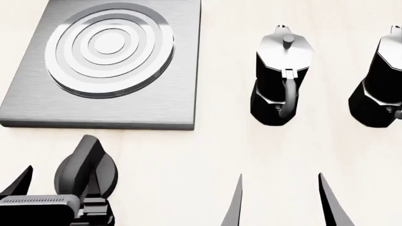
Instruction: Turn off the stove.
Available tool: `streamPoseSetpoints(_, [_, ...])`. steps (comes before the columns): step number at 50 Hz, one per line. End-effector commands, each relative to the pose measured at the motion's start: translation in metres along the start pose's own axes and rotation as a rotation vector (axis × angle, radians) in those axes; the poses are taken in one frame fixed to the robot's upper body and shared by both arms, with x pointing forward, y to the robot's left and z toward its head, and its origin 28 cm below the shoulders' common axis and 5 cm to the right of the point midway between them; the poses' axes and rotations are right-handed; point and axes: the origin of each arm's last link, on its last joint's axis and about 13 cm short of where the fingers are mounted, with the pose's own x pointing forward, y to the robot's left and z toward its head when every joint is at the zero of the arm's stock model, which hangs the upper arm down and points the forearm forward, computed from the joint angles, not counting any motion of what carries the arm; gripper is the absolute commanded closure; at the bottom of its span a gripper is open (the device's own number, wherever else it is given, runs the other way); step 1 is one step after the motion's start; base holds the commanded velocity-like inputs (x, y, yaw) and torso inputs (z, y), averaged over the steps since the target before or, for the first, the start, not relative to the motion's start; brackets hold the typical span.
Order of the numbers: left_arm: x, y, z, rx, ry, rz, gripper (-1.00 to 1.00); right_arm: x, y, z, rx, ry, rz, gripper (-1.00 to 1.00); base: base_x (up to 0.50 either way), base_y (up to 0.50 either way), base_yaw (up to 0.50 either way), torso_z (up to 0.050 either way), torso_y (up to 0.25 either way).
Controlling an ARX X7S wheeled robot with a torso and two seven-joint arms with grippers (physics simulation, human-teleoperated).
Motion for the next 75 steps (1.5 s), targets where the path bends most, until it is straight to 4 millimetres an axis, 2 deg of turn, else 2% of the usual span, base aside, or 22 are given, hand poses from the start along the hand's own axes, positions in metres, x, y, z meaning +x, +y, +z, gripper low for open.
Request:
streamPoseSetpoints(1, [-0.010,0.009,-0.012,0.015,0.073,0.045,-1.00,0.000,0.000,0.001,0.000,-0.002,-0.001,-1.00,0.00,0.00,0.00,0.000,0.000])
streamPoseSetpoints(54, [-0.022,0.027,-0.010,-0.018,0.114,0.121,-1.00,0.000,0.000,0.000,0.003,-0.001,0.001,-1.00,0.00,0.00,0.00,-0.001,-0.002])
streamPoseSetpoints(69, [-0.019,0.029,-0.011,-0.022,0.127,0.140,-1.00,0.000,0.000,0.000,0.006,-0.001,0.002,-1.00,0.00,0.00,0.00,-0.001,-0.003])
streamPoseSetpoints(75, [-0.010,0.028,-0.013,-0.018,0.139,0.147,-1.00,0.000,0.000,0.000,0.006,-0.002,0.002,-1.00,0.00,0.00,0.00,-0.002,-0.004])
